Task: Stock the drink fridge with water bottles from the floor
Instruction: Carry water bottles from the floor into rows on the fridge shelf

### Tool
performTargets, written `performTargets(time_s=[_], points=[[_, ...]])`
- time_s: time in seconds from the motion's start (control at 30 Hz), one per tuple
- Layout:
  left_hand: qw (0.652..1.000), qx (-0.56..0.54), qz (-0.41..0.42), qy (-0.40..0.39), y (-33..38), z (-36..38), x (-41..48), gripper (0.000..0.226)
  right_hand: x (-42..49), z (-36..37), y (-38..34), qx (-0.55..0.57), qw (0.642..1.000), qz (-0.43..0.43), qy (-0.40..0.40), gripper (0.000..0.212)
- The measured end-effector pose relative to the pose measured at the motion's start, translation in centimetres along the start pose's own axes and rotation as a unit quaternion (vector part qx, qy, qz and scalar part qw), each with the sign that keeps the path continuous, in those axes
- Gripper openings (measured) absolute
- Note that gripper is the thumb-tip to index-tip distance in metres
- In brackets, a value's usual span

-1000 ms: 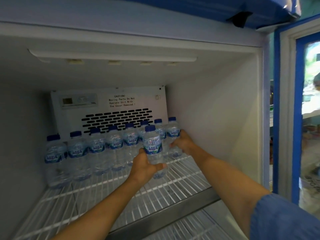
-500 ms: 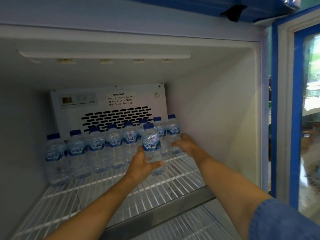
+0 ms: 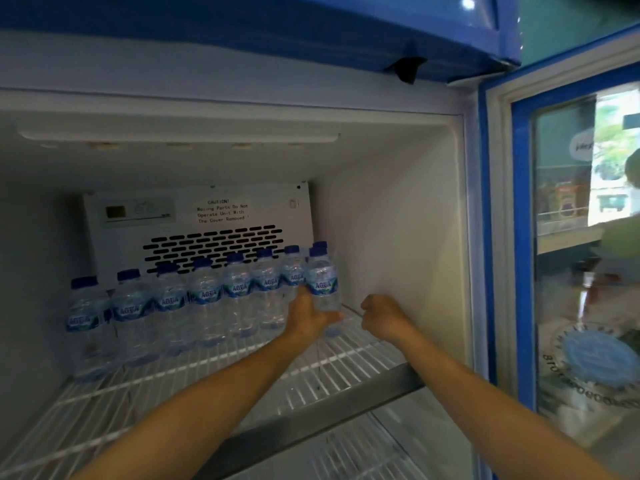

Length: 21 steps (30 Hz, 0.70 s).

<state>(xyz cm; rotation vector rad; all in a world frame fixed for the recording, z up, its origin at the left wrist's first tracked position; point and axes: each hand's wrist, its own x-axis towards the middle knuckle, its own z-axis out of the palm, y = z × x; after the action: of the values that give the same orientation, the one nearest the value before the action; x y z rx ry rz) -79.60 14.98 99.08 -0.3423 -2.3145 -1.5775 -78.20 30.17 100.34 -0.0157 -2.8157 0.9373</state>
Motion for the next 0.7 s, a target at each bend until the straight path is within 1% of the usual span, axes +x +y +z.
performTargets(time_s=[0.1,0.2,0.27,0.33,0.43,0.5,0.6,0.7], points=[[0.999,0.029,0.021,-0.010,0.1,2.3,1.4,0.083,-0.3,0.3,0.2,-0.001,0.999,-0.014,0.033,0.036],[0.999,0.038,0.022,-0.002,-0.1,3.6,2.6,0.086,-0.4,0.4,0.2,-0.026,0.999,-0.010,0.025,0.031],[0.999,0.041,0.023,0.008,-0.5,4.0,3.0,0.085,-0.5,0.5,0.1,-0.055,0.998,-0.011,0.006,0.034],[0.998,0.047,0.020,0.028,-1.0,4.2,3.2,0.086,-0.8,0.5,0.0,-0.082,0.996,-0.014,-0.027,0.043],[0.997,0.064,0.020,0.046,-1.6,4.2,3.0,0.089,-1.5,0.3,0.0,-0.145,0.982,-0.035,-0.118,0.054],[0.995,0.078,0.023,0.049,-1.5,4.1,2.8,0.088,-2.0,0.3,0.2,-0.183,0.969,-0.050,-0.156,0.057],[0.995,0.085,0.023,0.042,-1.4,3.8,2.6,0.078,-2.4,0.5,0.7,-0.220,0.958,-0.062,-0.172,0.062],[0.996,0.087,-0.003,0.022,-1.3,3.4,2.5,0.068,-2.4,0.5,0.6,-0.238,0.950,-0.070,-0.187,0.066]])
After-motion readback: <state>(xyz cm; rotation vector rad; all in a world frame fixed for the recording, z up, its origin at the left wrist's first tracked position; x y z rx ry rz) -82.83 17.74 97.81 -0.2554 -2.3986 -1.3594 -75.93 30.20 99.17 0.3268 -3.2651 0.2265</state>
